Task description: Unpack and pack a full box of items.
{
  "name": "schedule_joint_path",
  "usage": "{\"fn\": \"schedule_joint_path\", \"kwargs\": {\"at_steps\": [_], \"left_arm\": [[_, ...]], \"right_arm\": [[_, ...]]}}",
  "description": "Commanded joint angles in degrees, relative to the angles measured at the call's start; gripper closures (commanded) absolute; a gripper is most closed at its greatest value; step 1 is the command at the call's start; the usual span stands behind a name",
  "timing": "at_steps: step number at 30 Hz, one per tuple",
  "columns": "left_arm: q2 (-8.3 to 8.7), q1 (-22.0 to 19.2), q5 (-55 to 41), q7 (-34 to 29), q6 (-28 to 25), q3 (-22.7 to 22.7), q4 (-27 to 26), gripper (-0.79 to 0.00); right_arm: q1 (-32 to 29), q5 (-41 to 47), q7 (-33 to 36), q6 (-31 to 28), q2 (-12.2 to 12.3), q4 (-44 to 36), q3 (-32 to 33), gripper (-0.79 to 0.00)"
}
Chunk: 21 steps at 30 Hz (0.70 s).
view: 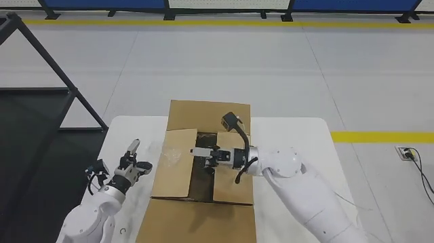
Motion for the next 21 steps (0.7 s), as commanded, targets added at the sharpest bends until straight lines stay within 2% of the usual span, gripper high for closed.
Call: {"fn": "schedule_joint_path", "kwargs": {"at_steps": [1,12,15,17,21], "left_arm": [[0.0,-1.65,-1.47,-1.15,2.01,0.31,1.17,-0.785],[-0.23,-7.34,-5.05,-0.65,5.96,2.4,6.81,-0.779],[-0.27,-8.02,-5.27,-0.2,6.07,2.87,7.7,-0.606],[-0.3,-8.29,-5.45,0.06,5.97,3.14,8.17,-0.372],[-0.32,-8.38,-5.44,0.49,5.58,3.61,8.66,-0.209]], "right_arm": [[0.45,-0.74,0.68,0.9,-0.41,0.04,-1.31,-0.785],[2.09,-1.06,2.03,-0.01,-2.12,2.79,-3.97,-0.785],[2.29,-1.2,2.3,0.22,-2.34,3.69,-4.08,-0.785],[2.36,-1.0,2.45,0.19,-2.5,4.2,-4.08,-0.785],[2.55,-0.73,2.77,-0.11,-2.79,5.14,-4.02,-0.785]]}}
